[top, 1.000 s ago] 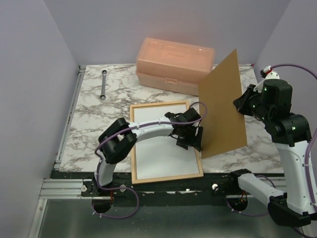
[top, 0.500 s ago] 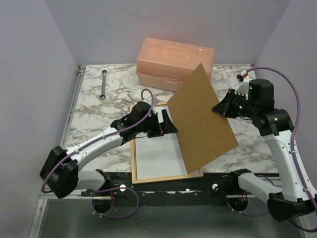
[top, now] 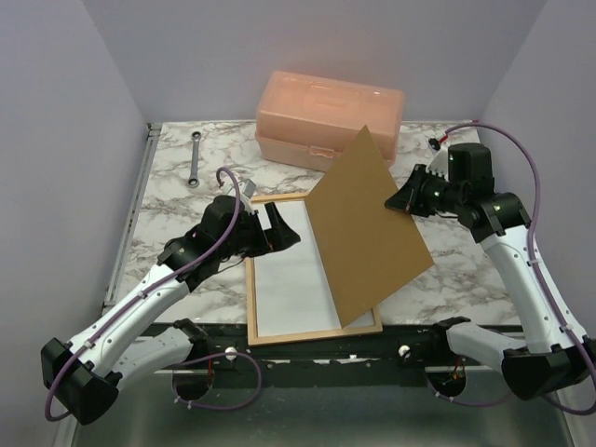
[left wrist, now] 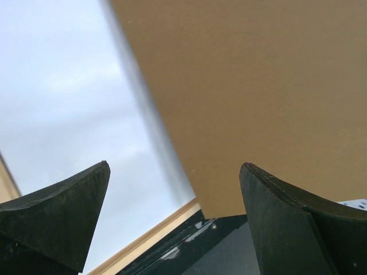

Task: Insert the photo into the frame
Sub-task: Turn over the photo frame item on the photo frame.

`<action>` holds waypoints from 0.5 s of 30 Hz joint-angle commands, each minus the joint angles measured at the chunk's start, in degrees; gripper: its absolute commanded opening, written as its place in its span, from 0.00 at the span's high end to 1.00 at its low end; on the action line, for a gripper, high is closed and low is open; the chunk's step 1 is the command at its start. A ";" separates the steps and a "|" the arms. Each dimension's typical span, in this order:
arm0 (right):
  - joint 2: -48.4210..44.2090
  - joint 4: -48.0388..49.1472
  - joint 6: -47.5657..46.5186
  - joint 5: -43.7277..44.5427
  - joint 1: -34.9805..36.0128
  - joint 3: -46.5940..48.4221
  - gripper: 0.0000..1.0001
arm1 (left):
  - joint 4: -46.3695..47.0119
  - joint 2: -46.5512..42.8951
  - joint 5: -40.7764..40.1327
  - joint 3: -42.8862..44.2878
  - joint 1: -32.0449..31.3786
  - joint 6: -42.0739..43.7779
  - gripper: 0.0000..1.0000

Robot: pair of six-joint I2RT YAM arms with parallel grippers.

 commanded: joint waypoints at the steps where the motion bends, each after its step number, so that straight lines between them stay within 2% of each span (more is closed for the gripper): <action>1: 0.38 1.59 2.27 5.24 2.76 4.72 0.99 | -7.76 -0.69 -4.64 0.25 0.34 2.21 0.02; 15: 2.59 -2.47 3.57 26.33 17.61 11.29 0.99 | -8.91 -0.88 -4.38 -0.17 0.34 1.29 0.01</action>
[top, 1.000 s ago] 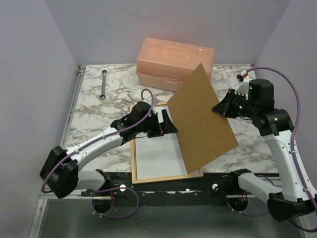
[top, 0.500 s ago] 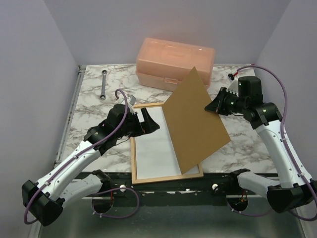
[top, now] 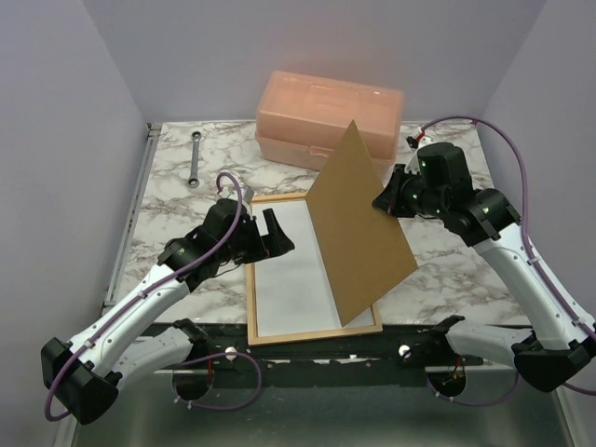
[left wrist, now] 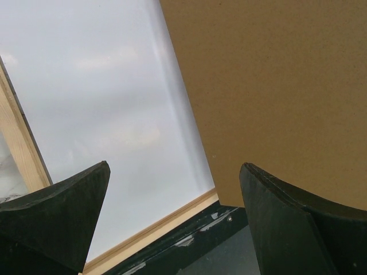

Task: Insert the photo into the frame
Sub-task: Turn over the photo frame item on the photo frame.

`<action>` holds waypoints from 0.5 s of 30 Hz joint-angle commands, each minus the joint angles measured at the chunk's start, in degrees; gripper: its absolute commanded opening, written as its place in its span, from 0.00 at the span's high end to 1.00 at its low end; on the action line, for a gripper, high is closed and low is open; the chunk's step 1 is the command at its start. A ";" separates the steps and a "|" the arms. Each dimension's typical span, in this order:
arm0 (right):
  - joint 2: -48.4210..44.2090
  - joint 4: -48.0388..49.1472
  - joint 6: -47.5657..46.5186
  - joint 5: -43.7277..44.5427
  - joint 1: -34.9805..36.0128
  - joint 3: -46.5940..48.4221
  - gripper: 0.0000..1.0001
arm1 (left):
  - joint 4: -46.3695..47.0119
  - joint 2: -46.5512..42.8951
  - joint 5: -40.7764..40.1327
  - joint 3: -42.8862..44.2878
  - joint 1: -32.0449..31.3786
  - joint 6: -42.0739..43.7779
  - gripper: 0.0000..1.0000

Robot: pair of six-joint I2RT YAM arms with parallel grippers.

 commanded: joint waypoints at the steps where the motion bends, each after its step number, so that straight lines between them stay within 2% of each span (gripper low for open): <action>1: 0.49 -0.17 1.10 8.65 2.71 5.55 0.99 | -1.25 -0.82 -1.43 -0.14 0.28 0.56 0.01; 9: 0.64 -4.84 -1.64 12.11 3.79 12.16 0.99 | -1.57 -1.00 -2.00 -1.11 0.31 0.46 0.02; 15: 1.23 -6.02 -2.83 13.40 3.84 10.23 0.99 | -1.60 -0.61 -1.54 -0.70 0.27 0.40 0.02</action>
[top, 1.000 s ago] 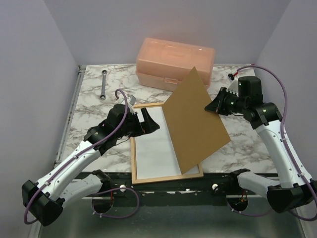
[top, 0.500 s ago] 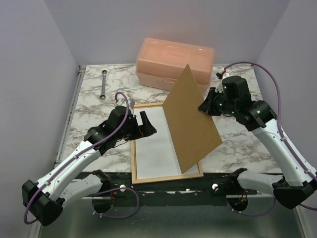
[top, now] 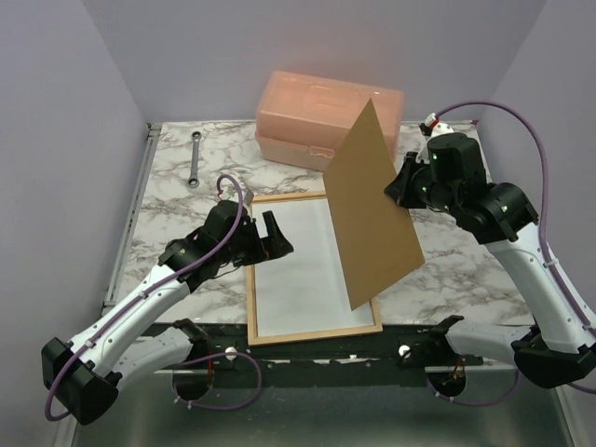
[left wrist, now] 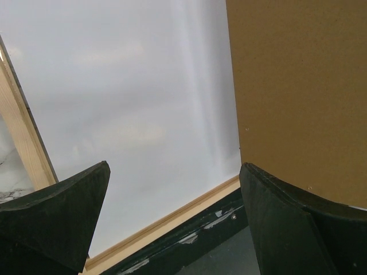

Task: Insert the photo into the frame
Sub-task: Turn over the photo frame item on the photo frame.

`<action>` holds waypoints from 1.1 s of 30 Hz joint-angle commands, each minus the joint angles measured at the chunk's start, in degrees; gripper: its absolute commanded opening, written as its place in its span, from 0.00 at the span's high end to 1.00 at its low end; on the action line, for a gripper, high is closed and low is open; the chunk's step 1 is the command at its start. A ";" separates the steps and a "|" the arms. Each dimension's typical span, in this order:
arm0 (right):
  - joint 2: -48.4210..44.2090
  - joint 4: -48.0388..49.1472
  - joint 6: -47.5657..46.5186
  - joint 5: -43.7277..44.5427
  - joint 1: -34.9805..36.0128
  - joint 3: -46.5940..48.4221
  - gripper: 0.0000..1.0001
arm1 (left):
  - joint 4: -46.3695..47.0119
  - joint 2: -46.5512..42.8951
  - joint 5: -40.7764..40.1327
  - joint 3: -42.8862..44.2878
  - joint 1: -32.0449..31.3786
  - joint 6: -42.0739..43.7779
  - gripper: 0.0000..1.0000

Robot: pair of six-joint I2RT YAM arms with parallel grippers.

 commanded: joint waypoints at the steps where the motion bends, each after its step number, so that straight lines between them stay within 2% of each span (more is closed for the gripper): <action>1: 0.17 -0.61 -1.18 3.47 0.35 -0.64 0.99 | -0.95 -0.51 -0.85 0.22 0.32 0.31 0.02; 10: 2.04 -0.86 -1.20 7.89 2.55 -2.19 0.99 | -0.02 0.90 0.94 1.39 0.26 -0.11 0.02; 15: 4.51 -1.57 -0.10 15.16 9.00 -3.00 0.99 | 1.54 0.83 2.64 1.36 0.33 -1.17 0.01; 19: 6.44 -1.44 0.91 19.37 13.69 -4.12 0.92 | 3.44 -0.92 4.32 1.38 0.31 -2.51 0.02; 24: 7.62 0.00 1.25 19.87 16.46 -4.73 0.80 | 6.38 -2.40 6.77 1.25 0.28 -4.19 0.02; 28: 7.51 2.01 0.34 16.33 17.40 -5.07 0.68 | 6.62 -2.32 8.18 2.12 0.32 -4.77 0.01; 29: 7.15 2.95 0.14 15.09 17.41 -5.36 0.61 | 6.62 -2.17 8.42 2.40 0.27 -4.90 0.02; 30: 6.53 3.98 0.07 13.60 17.46 -5.83 0.58 | 6.84 -2.22 8.70 2.58 0.32 -5.15 0.02; 31: 6.14 4.87 0.08 12.40 17.41 -6.27 0.50 | 7.31 -2.22 9.20 2.61 0.32 -5.46 0.01; 32: 5.63 5.64 0.12 10.74 17.41 -6.50 0.48 | 8.05 -2.23 9.83 2.61 0.31 -5.83 0.01; 33: 5.27 6.52 0.12 9.45 17.41 -6.82 0.40 | 8.79 -2.17 10.41 2.54 0.26 -6.33 0.02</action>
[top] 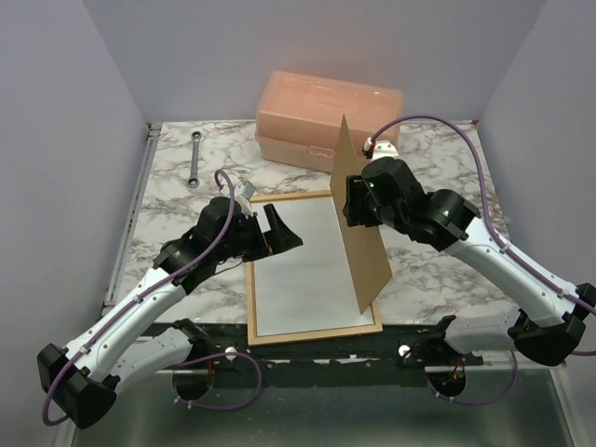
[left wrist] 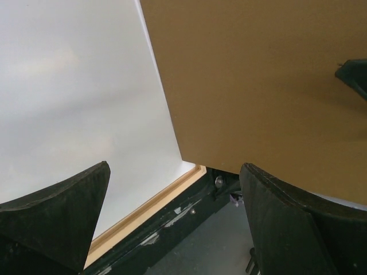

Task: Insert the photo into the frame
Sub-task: Turn over the photo frame item on the photo frame.

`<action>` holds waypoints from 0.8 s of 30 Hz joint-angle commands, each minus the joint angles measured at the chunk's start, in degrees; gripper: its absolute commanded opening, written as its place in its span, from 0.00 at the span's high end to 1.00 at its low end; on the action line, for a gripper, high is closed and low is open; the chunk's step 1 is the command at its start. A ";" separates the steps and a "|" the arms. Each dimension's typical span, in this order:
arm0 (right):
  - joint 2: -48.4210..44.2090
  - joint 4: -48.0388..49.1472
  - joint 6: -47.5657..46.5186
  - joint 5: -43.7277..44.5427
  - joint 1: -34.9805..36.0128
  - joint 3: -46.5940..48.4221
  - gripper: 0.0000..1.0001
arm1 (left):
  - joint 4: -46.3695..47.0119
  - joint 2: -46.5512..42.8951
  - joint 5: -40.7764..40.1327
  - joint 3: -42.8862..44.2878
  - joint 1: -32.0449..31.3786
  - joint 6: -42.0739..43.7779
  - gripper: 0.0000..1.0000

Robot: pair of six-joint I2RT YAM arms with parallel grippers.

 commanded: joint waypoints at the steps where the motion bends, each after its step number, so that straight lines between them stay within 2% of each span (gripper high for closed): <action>1: -1.83 4.59 -0.02 -7.43 0.43 -2.35 0.35 | 4.66 -0.29 4.73 1.55 0.26 -2.52 0.01; 7: -4.38 10.12 0.17 -17.50 0.43 -4.87 0.12 | 9.41 1.55 8.45 1.70 0.34 -4.68 0.02; 13: -6.93 12.74 1.06 -22.28 0.47 -6.09 0.00 | 11.88 1.89 9.88 2.70 0.40 -5.50 0.02; 17: -9.36 14.91 1.26 -22.79 0.43 -7.35 0.00 | 14.18 2.59 11.79 3.05 0.46 -6.16 0.02; 24: -10.60 12.93 2.03 -16.14 0.48 -8.58 0.00 | 19.91 4.63 15.17 1.68 0.51 -8.44 0.02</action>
